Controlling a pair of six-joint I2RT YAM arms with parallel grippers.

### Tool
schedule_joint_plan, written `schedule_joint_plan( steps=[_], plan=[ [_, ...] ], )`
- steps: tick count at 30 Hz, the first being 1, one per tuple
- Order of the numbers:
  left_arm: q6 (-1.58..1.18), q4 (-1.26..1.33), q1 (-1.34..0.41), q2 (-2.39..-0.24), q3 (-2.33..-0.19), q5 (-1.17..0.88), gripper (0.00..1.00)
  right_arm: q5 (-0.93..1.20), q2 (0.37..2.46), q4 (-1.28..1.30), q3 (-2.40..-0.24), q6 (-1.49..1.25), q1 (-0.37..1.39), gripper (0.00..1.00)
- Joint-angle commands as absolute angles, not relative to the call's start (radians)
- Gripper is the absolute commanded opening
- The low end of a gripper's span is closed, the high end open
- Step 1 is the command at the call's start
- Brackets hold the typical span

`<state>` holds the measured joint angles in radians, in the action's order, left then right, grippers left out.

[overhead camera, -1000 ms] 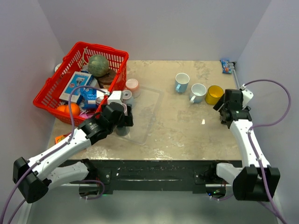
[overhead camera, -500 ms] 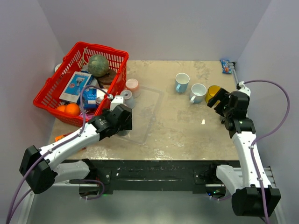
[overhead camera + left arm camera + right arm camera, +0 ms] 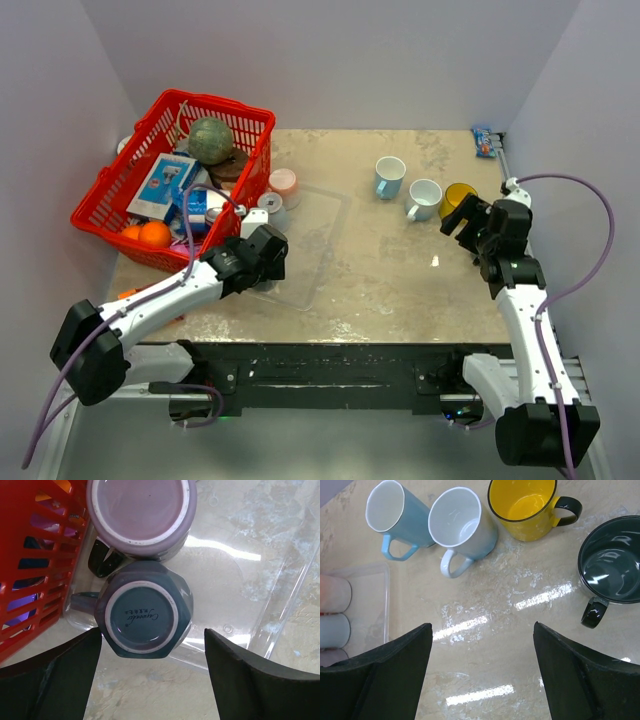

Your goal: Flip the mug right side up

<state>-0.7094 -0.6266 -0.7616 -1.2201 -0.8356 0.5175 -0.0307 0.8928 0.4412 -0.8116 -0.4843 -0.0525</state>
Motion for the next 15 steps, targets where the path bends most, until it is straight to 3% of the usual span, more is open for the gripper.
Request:
schedule_joint_plan(
  steps=[1, 15],
  plan=[
    [-0.771, -0.554, -0.764, -1.244, -0.827, 0.512, 0.83, -0.026, 0.858, 0.422, -0.808, -0.456, -0.055, 0.84],
    [-0.824, -0.382, -0.773, -1.305, -0.825, 0.362, 0.73, -0.041, 0.845, 0.431, -0.793, -0.445, -0.054, 0.84]
  ],
)
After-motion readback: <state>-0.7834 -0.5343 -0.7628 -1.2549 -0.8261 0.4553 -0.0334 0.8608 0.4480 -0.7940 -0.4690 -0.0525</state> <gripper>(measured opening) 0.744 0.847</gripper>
